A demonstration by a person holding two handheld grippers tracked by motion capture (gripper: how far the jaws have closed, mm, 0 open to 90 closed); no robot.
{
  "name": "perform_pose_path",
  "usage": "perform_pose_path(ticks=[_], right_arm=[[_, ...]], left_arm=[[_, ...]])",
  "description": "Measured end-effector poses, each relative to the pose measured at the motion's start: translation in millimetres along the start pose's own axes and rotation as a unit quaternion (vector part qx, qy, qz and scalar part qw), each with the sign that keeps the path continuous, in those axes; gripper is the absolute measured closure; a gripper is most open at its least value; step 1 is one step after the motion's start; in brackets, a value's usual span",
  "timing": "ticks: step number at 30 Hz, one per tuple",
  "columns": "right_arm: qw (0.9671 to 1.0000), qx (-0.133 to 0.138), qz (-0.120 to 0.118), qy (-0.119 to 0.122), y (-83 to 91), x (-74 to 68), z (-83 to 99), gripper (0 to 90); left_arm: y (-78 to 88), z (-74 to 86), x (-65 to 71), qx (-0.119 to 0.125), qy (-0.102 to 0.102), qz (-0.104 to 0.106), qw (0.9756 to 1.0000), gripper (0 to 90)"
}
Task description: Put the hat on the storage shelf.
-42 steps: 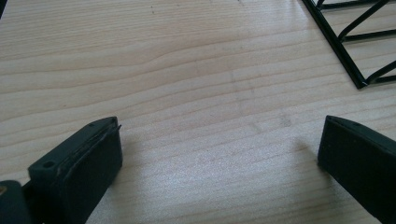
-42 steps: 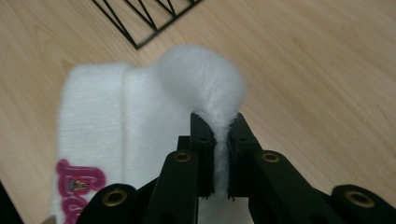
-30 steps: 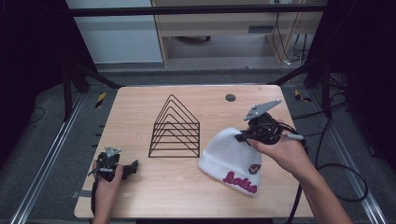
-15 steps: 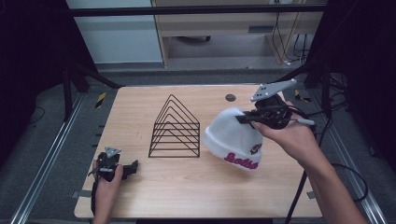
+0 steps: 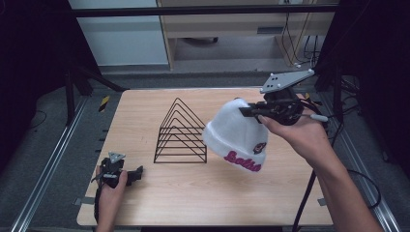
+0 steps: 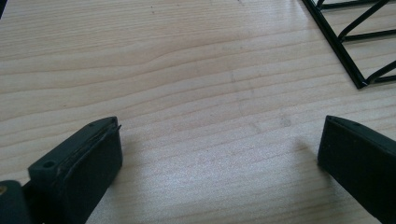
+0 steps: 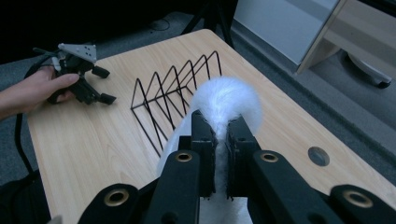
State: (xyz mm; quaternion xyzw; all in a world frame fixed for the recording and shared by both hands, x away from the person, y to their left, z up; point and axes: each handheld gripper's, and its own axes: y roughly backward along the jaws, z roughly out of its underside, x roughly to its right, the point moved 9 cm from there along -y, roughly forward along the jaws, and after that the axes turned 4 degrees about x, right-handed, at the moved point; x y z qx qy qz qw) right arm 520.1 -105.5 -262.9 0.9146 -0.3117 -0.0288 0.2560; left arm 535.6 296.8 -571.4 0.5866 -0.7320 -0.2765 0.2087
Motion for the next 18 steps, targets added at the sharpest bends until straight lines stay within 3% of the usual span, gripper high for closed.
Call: perform_pose_path(ticks=[18], right_arm=[[0.9987,0.049,0.004,0.013,6.5,-2.6,-44.6,84.9]], left_arm=[[0.0,0.0,0.0,0.000,0.000,0.000,1.0000,0.0]])
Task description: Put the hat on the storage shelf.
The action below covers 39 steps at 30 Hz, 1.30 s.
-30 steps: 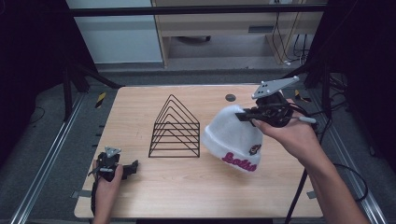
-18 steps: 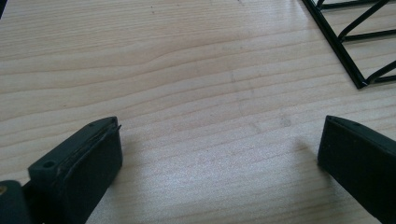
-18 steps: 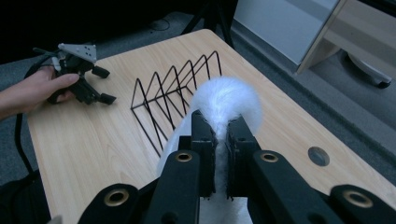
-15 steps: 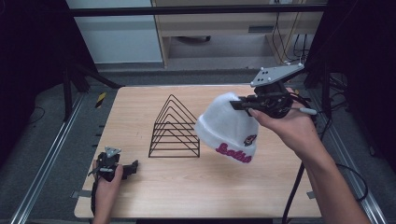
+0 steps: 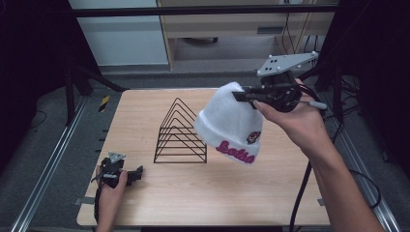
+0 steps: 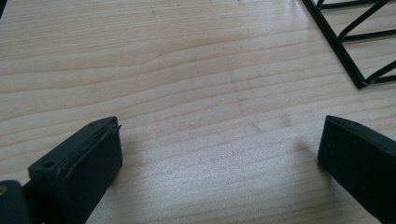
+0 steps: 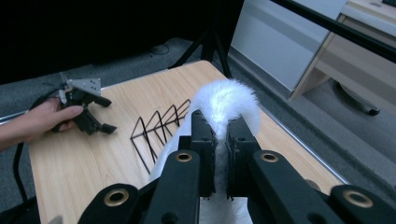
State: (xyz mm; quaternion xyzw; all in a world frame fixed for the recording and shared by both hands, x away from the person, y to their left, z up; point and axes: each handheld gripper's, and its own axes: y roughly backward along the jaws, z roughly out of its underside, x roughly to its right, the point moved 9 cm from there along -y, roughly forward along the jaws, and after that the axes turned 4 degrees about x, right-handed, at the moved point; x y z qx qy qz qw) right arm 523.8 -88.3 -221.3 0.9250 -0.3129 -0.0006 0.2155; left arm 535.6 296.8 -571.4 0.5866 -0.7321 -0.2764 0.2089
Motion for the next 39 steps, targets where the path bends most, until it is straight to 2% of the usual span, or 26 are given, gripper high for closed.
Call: perform_pose_path(ticks=[10,23,31,39], right_arm=[[0.9998,0.019,-0.004,-0.003,-2.6,0.4,-16.5,84.8],[0.9996,0.024,-0.008,0.012,-6.0,-8.3,-29.0,84.8],[0.9990,0.041,-0.009,0.018,-9.2,-13.6,-39.6,84.8],[0.9978,0.060,-0.021,0.019,-15.2,-19.5,-54.1,84.8]], left_arm=[[0.0,0.0,0.0,0.000,0.000,0.000,1.0000,0.0],[-0.2,-0.2,0.2,0.001,0.001,0.000,1.0000,0.0],[-0.3,-0.3,0.1,0.001,0.001,0.000,1.0000,0.0],[-0.5,-0.5,0.2,0.002,0.002,0.000,1.0000,0.0]])
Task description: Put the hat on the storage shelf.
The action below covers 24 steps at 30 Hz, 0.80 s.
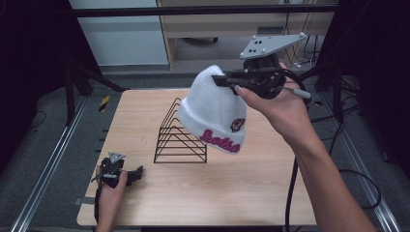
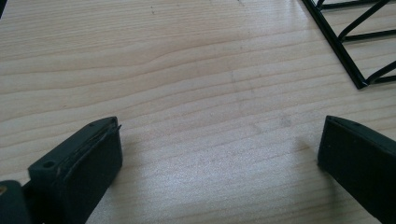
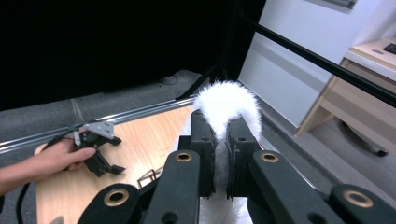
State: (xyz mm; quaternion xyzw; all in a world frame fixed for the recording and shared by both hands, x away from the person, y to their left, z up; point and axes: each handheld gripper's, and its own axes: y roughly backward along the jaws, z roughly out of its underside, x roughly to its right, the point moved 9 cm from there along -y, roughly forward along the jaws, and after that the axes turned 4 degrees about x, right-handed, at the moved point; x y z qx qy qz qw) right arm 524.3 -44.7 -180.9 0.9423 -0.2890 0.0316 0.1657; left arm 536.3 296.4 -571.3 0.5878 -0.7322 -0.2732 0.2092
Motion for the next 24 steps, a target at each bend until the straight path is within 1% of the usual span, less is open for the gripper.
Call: perform_pose_path(ticks=[3,5,6,9,11,14,15,17,20,24], right_arm=[[1.0000,0.000,-0.004,0.000,-4.2,-2.4,-2.3,84.8],[0.9999,-0.005,-0.011,0.000,-13.5,-5.2,-3.3,84.7],[0.9999,-0.005,-0.011,0.000,-13.5,-5.2,-3.3,84.7],[0.9997,-0.008,-0.023,-0.001,-23.1,-7.9,-3.7,84.8],[0.9993,-0.007,-0.037,-0.004,-31.7,-10.4,-5.4,84.7],[0.9990,-0.008,-0.043,-0.005,-37.0,-11.4,-6.7,84.7],[0.9987,-0.009,-0.049,-0.005,-42.2,-12.6,-8.1,84.7],[0.9986,-0.011,-0.051,-0.005,-44.9,-13.1,-8.8,84.7],[0.9981,-0.015,-0.059,-0.001,-54.7,-13.6,-11.1,84.7],[0.9979,-0.016,-0.063,-0.001,-61.0,-13.7,-13.3,84.7]], left_arm=[[-0.1,-0.1,-0.1,0.000,0.000,0.000,1.0000,0.0],[0.0,0.0,0.0,-0.001,0.000,0.000,1.0000,0.0],[0.0,0.0,0.0,-0.001,0.000,0.000,1.0000,0.0],[0.0,0.0,0.0,-0.001,0.000,0.000,1.0000,0.0],[0.1,-0.1,-0.3,-0.001,-0.001,0.000,1.0000,0.0],[0.0,-0.1,-0.3,-0.001,-0.001,0.000,1.0000,0.0],[0.0,-0.1,-0.3,-0.001,-0.001,0.000,1.0000,0.0],[0.0,-0.1,-0.3,-0.001,-0.001,0.000,1.0000,0.0],[-0.1,-0.2,-0.4,-0.002,-0.001,0.000,1.0000,0.0],[-0.1,-0.2,-0.4,-0.002,-0.001,0.000,1.0000,0.0]])
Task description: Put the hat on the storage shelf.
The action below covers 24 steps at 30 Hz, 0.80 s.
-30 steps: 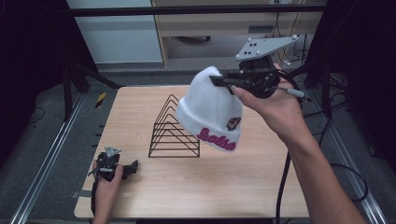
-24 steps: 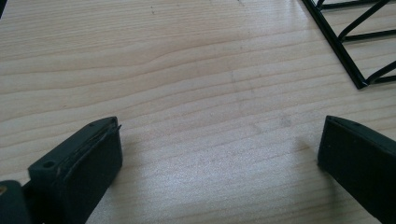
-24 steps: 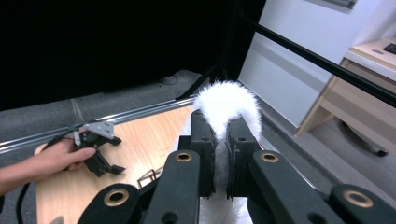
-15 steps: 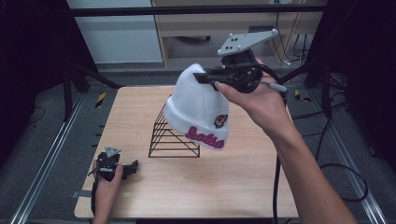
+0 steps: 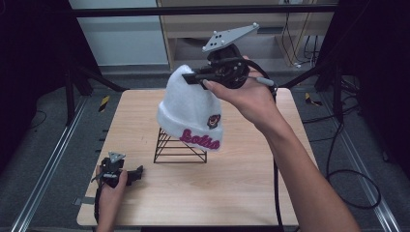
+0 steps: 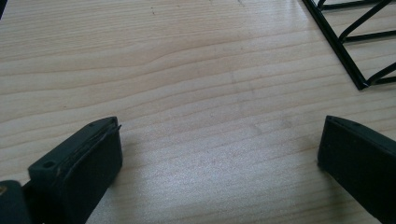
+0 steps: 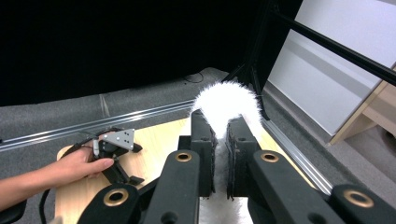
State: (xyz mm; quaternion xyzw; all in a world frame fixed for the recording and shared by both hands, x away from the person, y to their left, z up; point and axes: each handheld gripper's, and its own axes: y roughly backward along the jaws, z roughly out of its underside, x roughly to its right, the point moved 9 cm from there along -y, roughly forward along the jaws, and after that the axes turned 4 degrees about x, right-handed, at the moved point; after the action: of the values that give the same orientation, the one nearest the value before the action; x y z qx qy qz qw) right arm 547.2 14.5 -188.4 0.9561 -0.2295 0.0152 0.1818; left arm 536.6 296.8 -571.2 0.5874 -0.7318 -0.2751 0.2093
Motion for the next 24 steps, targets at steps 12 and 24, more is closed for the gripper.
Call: perform_pose_path(ticks=[12,24], right_arm=[[1.0000,-0.005,-0.008,0.001,-8.8,0.2,-0.3,84.6],[0.9996,-0.007,-0.025,0.008,-8.2,7.4,-7.4,84.6]], left_arm=[[0.0,0.0,0.0,0.000,0.000,0.000,1.0000,0.0],[-0.1,-0.1,0.0,0.001,0.000,0.000,1.0000,0.0]])
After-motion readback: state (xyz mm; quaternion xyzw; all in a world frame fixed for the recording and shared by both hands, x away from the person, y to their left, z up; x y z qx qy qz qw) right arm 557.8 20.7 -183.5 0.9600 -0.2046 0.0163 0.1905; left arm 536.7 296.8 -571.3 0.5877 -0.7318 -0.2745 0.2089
